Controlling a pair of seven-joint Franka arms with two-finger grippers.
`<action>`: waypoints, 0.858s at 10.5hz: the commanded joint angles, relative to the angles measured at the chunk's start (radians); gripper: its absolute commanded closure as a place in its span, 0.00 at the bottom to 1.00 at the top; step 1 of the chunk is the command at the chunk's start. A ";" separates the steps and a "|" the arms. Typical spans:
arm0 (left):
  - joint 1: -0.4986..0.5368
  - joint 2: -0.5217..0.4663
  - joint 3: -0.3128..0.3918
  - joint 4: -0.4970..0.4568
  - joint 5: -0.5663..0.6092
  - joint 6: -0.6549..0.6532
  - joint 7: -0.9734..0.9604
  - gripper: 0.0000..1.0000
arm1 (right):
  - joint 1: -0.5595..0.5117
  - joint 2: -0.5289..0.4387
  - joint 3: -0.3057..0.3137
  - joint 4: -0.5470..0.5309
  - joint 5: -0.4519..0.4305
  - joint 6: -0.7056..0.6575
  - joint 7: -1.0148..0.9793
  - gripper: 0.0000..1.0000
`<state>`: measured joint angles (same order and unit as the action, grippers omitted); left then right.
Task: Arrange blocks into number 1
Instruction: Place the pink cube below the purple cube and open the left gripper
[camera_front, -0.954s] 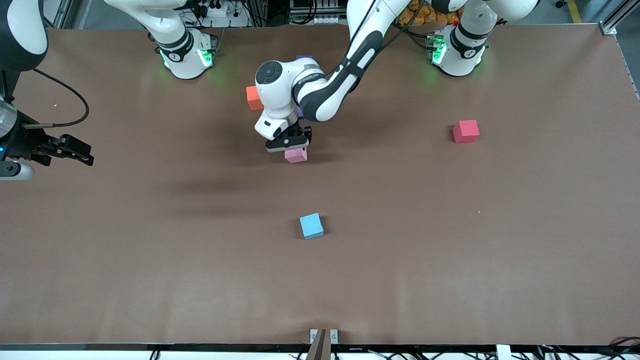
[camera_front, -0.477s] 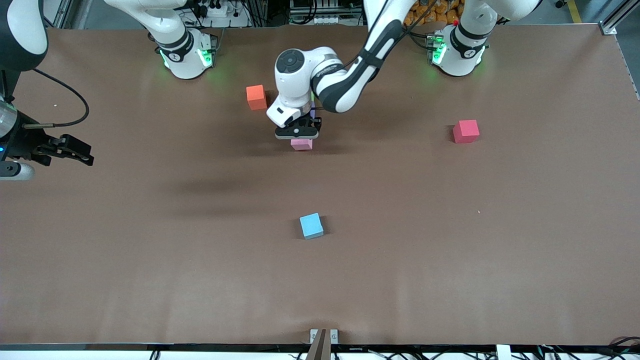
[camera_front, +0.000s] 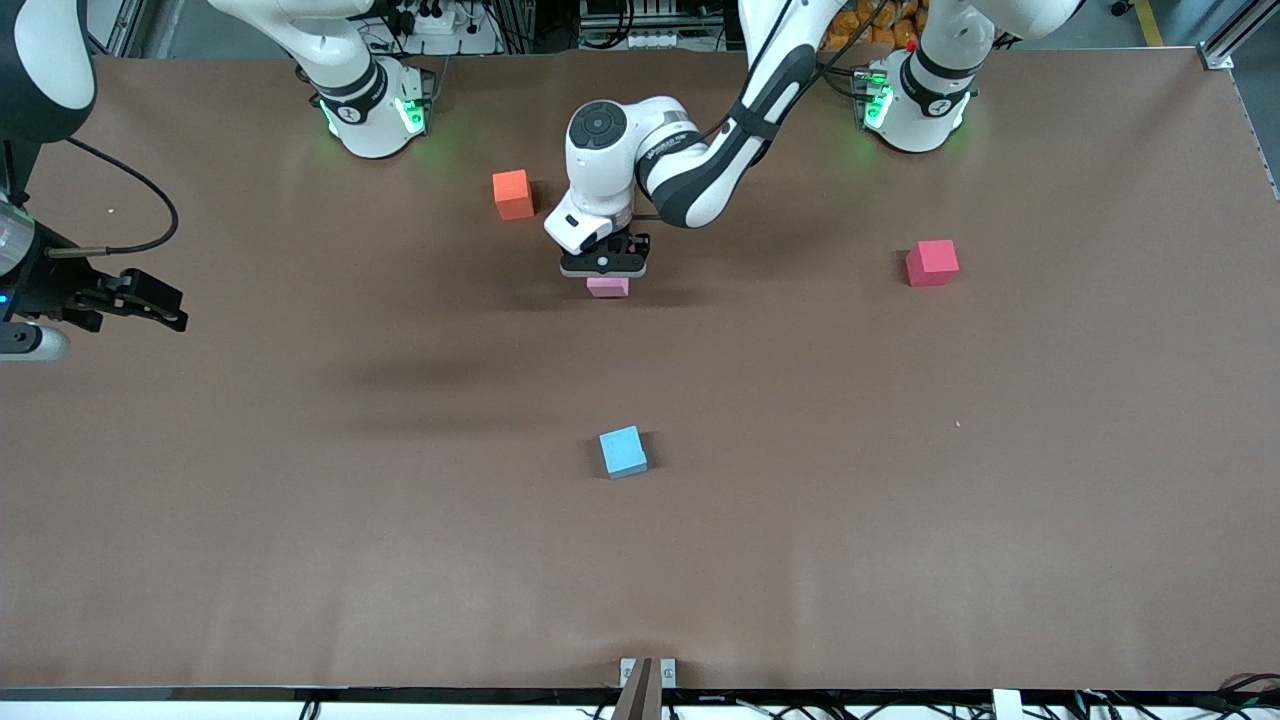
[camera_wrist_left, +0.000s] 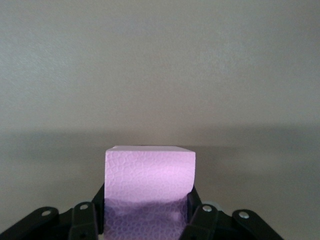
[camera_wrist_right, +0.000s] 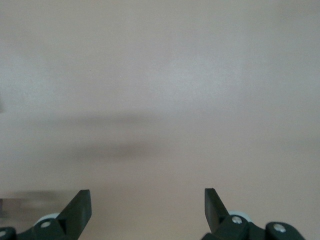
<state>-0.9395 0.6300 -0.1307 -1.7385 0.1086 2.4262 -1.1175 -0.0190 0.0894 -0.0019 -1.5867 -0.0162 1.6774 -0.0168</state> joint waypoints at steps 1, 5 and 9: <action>0.001 0.016 -0.009 -0.007 -0.021 0.034 0.028 1.00 | -0.016 0.000 0.011 0.007 -0.002 -0.007 -0.018 0.00; -0.004 0.027 -0.030 -0.010 -0.023 0.048 0.025 1.00 | -0.018 0.001 0.011 0.007 -0.001 -0.007 -0.018 0.00; -0.005 0.024 -0.052 -0.036 -0.023 0.048 0.018 1.00 | -0.019 0.001 0.011 0.007 -0.001 -0.007 -0.034 0.00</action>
<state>-0.9447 0.6587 -0.1705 -1.7461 0.1087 2.4580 -1.1175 -0.0191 0.0898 -0.0021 -1.5867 -0.0162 1.6774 -0.0232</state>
